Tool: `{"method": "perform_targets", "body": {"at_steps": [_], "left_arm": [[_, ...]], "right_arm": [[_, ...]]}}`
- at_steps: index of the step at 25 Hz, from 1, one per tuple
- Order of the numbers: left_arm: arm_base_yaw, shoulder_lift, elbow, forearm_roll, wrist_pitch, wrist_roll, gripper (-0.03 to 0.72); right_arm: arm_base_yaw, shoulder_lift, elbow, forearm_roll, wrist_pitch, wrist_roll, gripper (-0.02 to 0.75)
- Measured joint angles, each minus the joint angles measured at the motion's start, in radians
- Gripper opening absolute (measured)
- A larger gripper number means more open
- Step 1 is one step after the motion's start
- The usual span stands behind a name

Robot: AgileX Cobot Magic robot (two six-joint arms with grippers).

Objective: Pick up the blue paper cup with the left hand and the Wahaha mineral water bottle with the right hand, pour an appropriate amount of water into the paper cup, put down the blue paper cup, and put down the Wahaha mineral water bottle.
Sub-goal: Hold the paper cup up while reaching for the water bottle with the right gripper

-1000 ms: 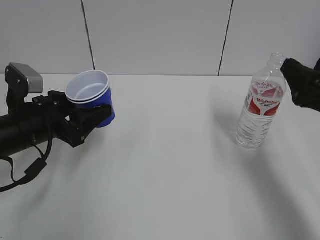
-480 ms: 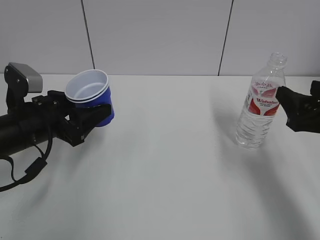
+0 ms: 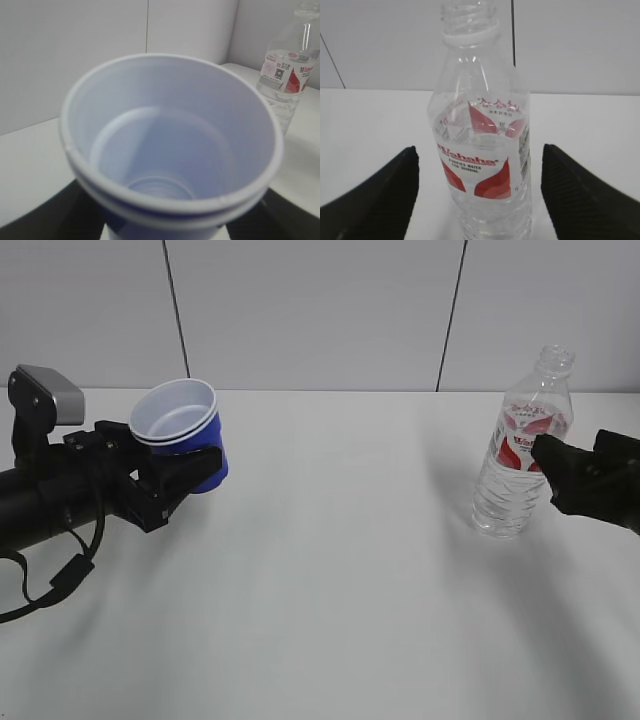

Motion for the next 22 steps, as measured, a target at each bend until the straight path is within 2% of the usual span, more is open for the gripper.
{"method": "perform_targets", "body": {"at_steps": [6,17,22], "left_arm": [[0.0,0.0,0.0,0.0,0.0,0.0,0.498],[0.0,0.0,0.0,0.0,0.0,0.0,0.498],[0.0,0.0,0.0,-0.008,0.0,0.0,0.498]], "right_arm": [[0.0,0.123,0.0,0.0,-0.099,0.039,0.568],[0.0,0.202,0.0,-0.02,-0.106,-0.009,0.57],[0.0,0.202,0.0,-0.07,-0.108,-0.013,0.65]]}}
